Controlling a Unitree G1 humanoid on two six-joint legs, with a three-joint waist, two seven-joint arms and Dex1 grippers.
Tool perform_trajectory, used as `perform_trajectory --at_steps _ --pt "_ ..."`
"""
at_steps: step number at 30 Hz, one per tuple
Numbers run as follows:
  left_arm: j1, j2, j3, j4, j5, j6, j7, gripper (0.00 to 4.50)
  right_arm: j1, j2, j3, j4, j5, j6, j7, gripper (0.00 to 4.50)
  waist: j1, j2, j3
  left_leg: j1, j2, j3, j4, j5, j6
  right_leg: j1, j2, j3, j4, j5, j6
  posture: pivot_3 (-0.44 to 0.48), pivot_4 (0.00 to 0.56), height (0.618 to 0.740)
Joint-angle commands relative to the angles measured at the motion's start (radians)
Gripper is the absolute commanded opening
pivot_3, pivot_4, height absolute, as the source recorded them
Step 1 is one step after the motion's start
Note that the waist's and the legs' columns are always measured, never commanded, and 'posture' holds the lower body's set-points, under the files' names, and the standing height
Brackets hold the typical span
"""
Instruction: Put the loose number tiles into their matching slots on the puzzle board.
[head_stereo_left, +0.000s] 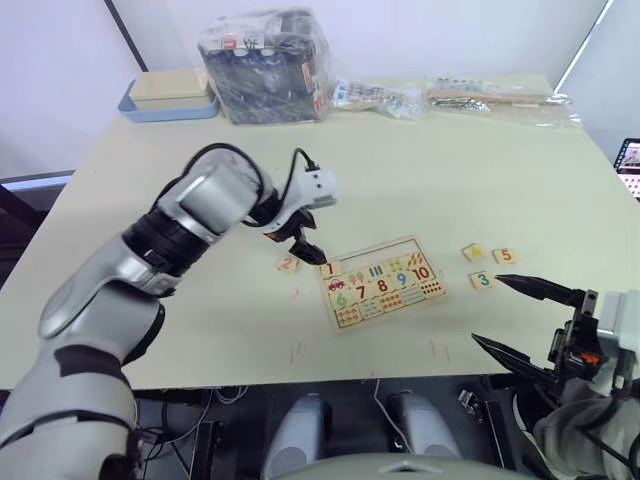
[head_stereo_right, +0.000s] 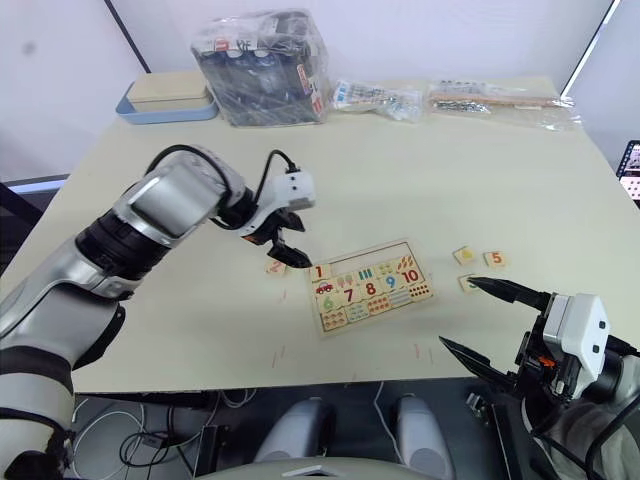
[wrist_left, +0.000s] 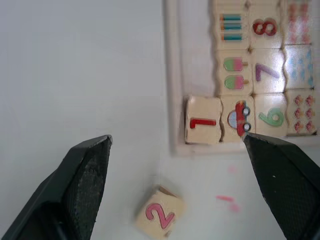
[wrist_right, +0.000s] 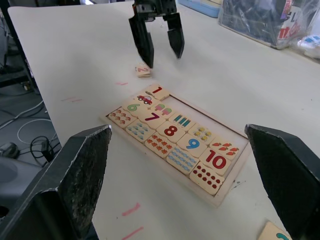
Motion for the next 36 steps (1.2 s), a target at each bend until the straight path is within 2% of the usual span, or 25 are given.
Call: perform_trajectory --at_steps 1,4,9,10,11,12,13,15,16,17,19,20,36 --pt "0.009 0.001 0.076 0.078 0.009 -0.182 -0.064 4.48 -0.009 0.002 -0.003 -0.01 0.001 -0.022 -0.001 4.5 0.006 0.0 0.0 0.0 0.0 0.0 0.0 0.0 0.0 0.0 0.0 0.0 0.0 0.0 0.0 0.0 0.15 0.74" --pt "0.053 -0.026 0.125 0.145 0.042 -0.4 -0.032 4.48 -0.012 0.002 0.001 -0.007 0.0 -0.023 -0.001 4.5 0.01 0.0 0.0 -0.001 0.0 -0.001 0.001 0.0 0.0 0.0 -0.001 -0.001 0.0 0.0 0.0 0.0 0.15 0.74" --pt "0.109 -0.071 0.16 0.23 0.094 -0.621 -0.046 4.48 -0.012 -0.003 -0.003 -0.003 0.004 -0.022 0.002 4.5 0.01 0.0 0.0 -0.001 -0.001 0.0 0.002 0.0 0.0 0.0 -0.001 0.0 -0.001 0.0 0.0 0.0 0.15 0.74" --pt "0.115 -0.08 0.165 0.252 0.102 -0.663 -0.05 3.94 -0.011 -0.004 -0.005 -0.003 0.005 -0.022 0.003 4.5 0.01 -0.001 0.0 -0.001 -0.001 0.0 0.002 0.0 0.0 0.0 -0.001 0.0 -0.001 0.0 0.0 0.0 0.15 0.74" --pt "0.121 -0.088 0.169 0.268 0.109 -0.701 -0.054 3.7 -0.01 -0.005 -0.007 -0.003 0.005 -0.021 0.004 4.5 0.01 -0.001 0.0 -0.001 -0.001 0.0 0.002 0.0 0.0 0.0 -0.001 -0.001 -0.001 0.0 0.0 0.0 0.15 0.74" --pt "0.128 -0.097 0.173 0.285 0.117 -0.74 -0.057 3.07 -0.009 -0.005 -0.008 -0.003 0.006 -0.02 0.004 4.5 0.01 -0.001 0.0 -0.001 -0.001 0.0 0.002 0.0 0.0 0.0 -0.001 -0.001 -0.001 0.0 0.0 0.0 0.15 0.74" --pt "0.135 -0.103 0.174 0.295 0.123 -0.764 -0.06 2.84 -0.008 -0.005 -0.01 -0.003 0.007 -0.019 0.004 4.5 0.009 -0.001 0.0 -0.001 -0.001 0.0 0.002 0.0 0.0 0.0 -0.001 -0.001 -0.001 0.0 0.0 0.0 0.15 0.74" --pt "0.148 -0.11 0.176 0.304 0.134 -0.795 -0.059 1.99 -0.003 -0.005 -0.012 -0.005 0.007 -0.018 0.004 4.5 0.008 -0.001 0.0 -0.001 -0.001 0.0 0.002 0.0 0.0 0.0 -0.001 -0.001 0.0 0.0 0.0 0.0 0.15 0.74" --pt "0.152 -0.113 0.179 0.307 0.14 -0.806 -0.061 1.81 -0.001 -0.005 -0.013 -0.006 0.007 -0.018 0.003 4.5 0.008 -0.001 0.0 -0.001 -0.001 0.0 0.002 0.0 0.0 0.0 -0.001 -0.001 0.0 0.0 0.0 0.0 0.15 0.74" --pt "0.158 -0.117 0.182 0.314 0.151 -0.822 -0.06 1.2 0.002 -0.003 -0.012 -0.007 0.007 -0.019 0.003 4.5 0.008 -0.001 0.0 -0.001 -0.001 0.0 0.002 0.0 0.0 0.0 -0.001 -0.001 0.0 0.0 0.0 0.0 0.15 0.74" --pt "0.164 -0.126 0.188 0.329 0.169 -0.843 -0.057 0.27 0.007 -0.001 -0.01 -0.007 0.006 -0.02 0.002 4.5 0.008 -0.001 0.0 -0.001 -0.001 0.0 0.002 0.0 0.0 0.0 -0.001 -0.001 0.0 0.0 0.0 0.0 0.15 0.74" --pt "0.167 -0.129 0.19 0.333 0.176 -0.85 -0.056 0.07 0.009 0.0 -0.01 -0.007 0.005 -0.021 0.002 4.5 0.008 -0.001 0.0 -0.001 -0.001 0.0 0.002 0.0 0.0 0.0 -0.001 -0.001 0.0 0.0 0.0 0.0 0.15 0.74" --pt "0.2 -0.154 0.223 0.311 0.237 -0.857 -0.062 0.07 0.029 0.002 -0.013 -0.019 0.009 -0.024 -0.001 4.5 0.002 -0.001 0.0 -0.001 -0.003 -0.001 0.002 0.0 0.0 0.0 0.0 -0.001 0.0 0.0 0.0 0.0 0.15 0.74"
